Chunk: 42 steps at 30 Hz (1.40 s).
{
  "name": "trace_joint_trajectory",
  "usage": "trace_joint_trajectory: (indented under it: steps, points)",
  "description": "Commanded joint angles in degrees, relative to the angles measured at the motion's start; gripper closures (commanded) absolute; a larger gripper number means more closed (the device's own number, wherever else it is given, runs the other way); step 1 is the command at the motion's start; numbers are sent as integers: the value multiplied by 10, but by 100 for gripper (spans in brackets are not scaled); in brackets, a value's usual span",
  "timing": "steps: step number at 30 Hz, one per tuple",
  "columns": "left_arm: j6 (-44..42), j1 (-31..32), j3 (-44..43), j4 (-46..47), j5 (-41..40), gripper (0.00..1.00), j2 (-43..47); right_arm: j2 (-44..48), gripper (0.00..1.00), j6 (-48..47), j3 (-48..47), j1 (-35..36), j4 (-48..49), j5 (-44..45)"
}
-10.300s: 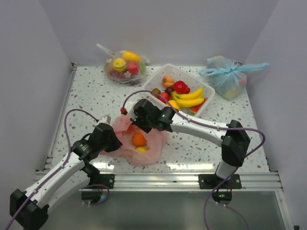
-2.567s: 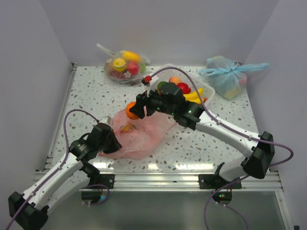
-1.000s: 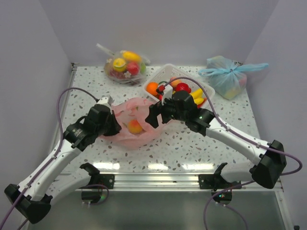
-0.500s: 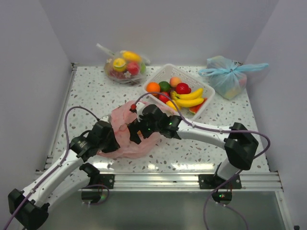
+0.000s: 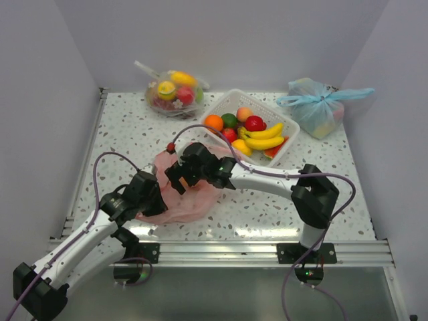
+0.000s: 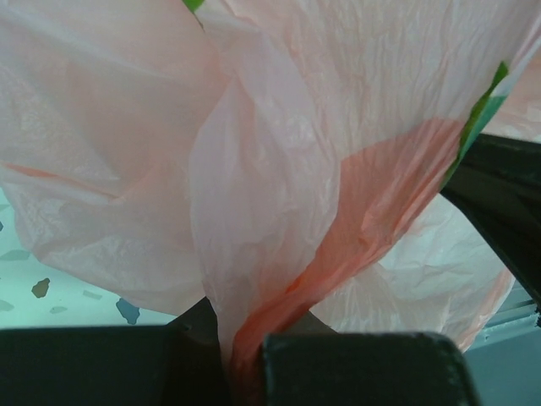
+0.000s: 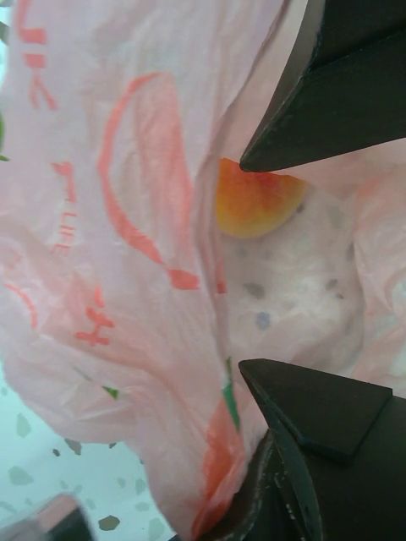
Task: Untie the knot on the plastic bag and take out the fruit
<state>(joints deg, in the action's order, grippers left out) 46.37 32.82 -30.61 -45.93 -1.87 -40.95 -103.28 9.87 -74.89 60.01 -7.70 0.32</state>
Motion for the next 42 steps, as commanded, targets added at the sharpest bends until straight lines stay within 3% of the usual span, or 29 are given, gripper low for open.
trace_joint_trajectory:
  steps: [1, 12, 26, 29, 33, 34, 35, 40, 42]
  points:
    - [2, 4, -5, 21, 5, 100, 3, -22, 5, -69, -45, 2, 8, 14]
    - [1, 4, -12, 4, -2, 100, 8, -114, 5, -137, -82, -16, -40, 23]
    - [0, 4, -12, 3, -5, 100, 5, -106, 2, -141, -15, -26, -55, 65]
    - [1, 4, -11, 4, -5, 100, 4, -92, 10, -135, -7, -26, -51, 49]
    - [1, 3, -12, 4, -5, 100, 3, -56, 36, -109, -2, -25, -36, 8]
    - [1, 4, -13, 5, -7, 100, 3, -37, 48, -105, 0, -24, -33, -1]
    - [1, 4, -13, 6, -8, 100, 3, -29, 52, -102, 0, -24, -31, -21]
    - [-1, 4, -22, 4, -16, 100, -2, 23, 54, -78, -7, -24, -48, -111]
    - [-6, 3, -29, 3, -22, 100, -4, 42, 60, -78, -16, -25, -78, -180]
